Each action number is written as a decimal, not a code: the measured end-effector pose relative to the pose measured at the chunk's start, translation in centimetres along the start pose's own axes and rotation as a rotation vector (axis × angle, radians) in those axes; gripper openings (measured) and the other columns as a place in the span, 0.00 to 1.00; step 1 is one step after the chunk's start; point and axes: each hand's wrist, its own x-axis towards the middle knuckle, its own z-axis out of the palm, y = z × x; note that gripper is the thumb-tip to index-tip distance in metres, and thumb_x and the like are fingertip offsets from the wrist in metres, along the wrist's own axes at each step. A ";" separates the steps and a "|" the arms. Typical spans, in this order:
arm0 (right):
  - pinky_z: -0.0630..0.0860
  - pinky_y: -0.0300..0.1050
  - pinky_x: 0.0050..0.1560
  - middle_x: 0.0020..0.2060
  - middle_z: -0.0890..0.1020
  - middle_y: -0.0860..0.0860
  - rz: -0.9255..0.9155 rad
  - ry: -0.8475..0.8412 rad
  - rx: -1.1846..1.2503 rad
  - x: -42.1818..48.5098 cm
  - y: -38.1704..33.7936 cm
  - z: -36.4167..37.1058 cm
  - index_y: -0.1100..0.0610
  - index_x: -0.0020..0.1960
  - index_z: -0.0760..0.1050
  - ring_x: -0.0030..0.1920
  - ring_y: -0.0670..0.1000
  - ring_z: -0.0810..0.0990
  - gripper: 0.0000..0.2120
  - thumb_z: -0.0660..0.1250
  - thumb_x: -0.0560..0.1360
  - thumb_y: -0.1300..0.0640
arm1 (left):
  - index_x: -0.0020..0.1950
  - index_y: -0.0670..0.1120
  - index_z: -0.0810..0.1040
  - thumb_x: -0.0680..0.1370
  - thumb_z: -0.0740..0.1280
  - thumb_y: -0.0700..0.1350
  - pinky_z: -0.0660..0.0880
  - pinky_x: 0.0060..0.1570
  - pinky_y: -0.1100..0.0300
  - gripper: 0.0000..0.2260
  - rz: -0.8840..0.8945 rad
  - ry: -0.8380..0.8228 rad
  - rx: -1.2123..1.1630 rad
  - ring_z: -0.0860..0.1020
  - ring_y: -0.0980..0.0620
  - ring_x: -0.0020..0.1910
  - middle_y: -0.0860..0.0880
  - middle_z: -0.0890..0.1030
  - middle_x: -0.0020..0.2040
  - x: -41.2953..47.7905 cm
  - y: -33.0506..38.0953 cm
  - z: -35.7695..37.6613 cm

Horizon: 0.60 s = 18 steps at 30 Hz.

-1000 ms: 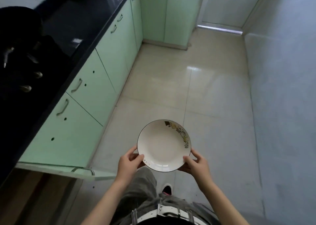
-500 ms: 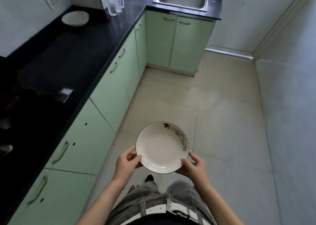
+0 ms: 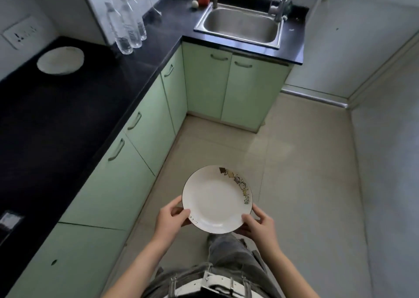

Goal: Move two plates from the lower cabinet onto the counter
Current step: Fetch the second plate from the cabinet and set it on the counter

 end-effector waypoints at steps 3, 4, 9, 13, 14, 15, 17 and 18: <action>0.84 0.50 0.38 0.37 0.82 0.66 -0.005 -0.078 -0.071 4.8 -5.2 1.0 0.48 0.63 0.77 0.39 0.61 0.83 0.24 0.63 0.75 0.70 | 0.68 0.40 0.75 0.75 0.65 0.28 0.82 0.39 0.62 0.22 -0.002 0.069 -0.010 0.77 0.44 0.41 0.37 0.80 0.40 3.4 3.5 1.2; 0.84 0.50 0.38 0.38 0.84 0.67 -0.005 -0.107 -0.070 6.7 -7.3 1.7 0.48 0.63 0.77 0.39 0.62 0.85 0.24 0.63 0.75 0.70 | 0.68 0.40 0.75 0.75 0.65 0.28 0.82 0.39 0.62 0.22 0.004 0.104 -0.033 0.76 0.45 0.41 0.37 0.79 0.39 5.1 4.8 1.5; 0.84 0.49 0.39 0.33 0.85 0.60 -0.009 -0.254 -0.164 16.1 -15.0 6.4 0.45 0.63 0.77 0.34 0.56 0.85 0.25 0.63 0.74 0.70 | 0.68 0.41 0.76 0.74 0.67 0.31 0.83 0.44 0.54 0.22 -0.007 0.270 -0.092 0.77 0.46 0.43 0.39 0.81 0.42 11.9 9.9 1.4; 0.84 0.50 0.40 0.34 0.85 0.62 0.020 -0.358 -0.239 22.9 -17.9 11.6 0.47 0.66 0.76 0.36 0.59 0.86 0.26 0.64 0.74 0.69 | 0.69 0.46 0.76 0.73 0.69 0.36 0.80 0.55 0.43 0.24 -0.047 0.374 -0.117 0.80 0.50 0.42 0.44 0.85 0.41 16.9 11.9 -0.5; 0.84 0.49 0.39 0.35 0.86 0.62 0.023 -0.383 -0.259 24.5 -18.6 13.2 0.48 0.67 0.76 0.37 0.60 0.87 0.26 0.64 0.74 0.68 | 0.70 0.44 0.75 0.74 0.68 0.34 0.82 0.51 0.48 0.24 -0.048 0.400 -0.142 0.81 0.53 0.40 0.47 0.85 0.37 18.4 12.2 -1.2; 0.84 0.48 0.39 0.37 0.86 0.62 0.027 -0.407 -0.277 26.1 -19.2 15.0 0.49 0.68 0.75 0.37 0.61 0.87 0.25 0.64 0.74 0.68 | 0.70 0.43 0.74 0.75 0.67 0.33 0.83 0.45 0.55 0.24 -0.044 0.425 -0.165 0.81 0.57 0.37 0.50 0.84 0.33 19.8 12.6 -2.1; 0.84 0.47 0.38 0.38 0.87 0.62 0.030 -0.451 -0.317 28.8 -20.6 18.9 0.51 0.69 0.74 0.37 0.62 0.87 0.26 0.63 0.74 0.68 | 0.70 0.41 0.74 0.75 0.67 0.31 0.80 0.37 0.67 0.23 -0.025 0.480 -0.183 0.81 0.61 0.34 0.53 0.83 0.30 22.7 13.6 -4.1; 0.84 0.47 0.38 0.38 0.87 0.62 0.031 -0.475 -0.336 29.9 -21.3 20.8 0.52 0.70 0.73 0.37 0.62 0.87 0.26 0.63 0.74 0.68 | 0.70 0.41 0.73 0.75 0.67 0.32 0.78 0.34 0.70 0.23 -0.015 0.504 -0.179 0.82 0.61 0.34 0.52 0.84 0.30 24.1 14.4 -5.3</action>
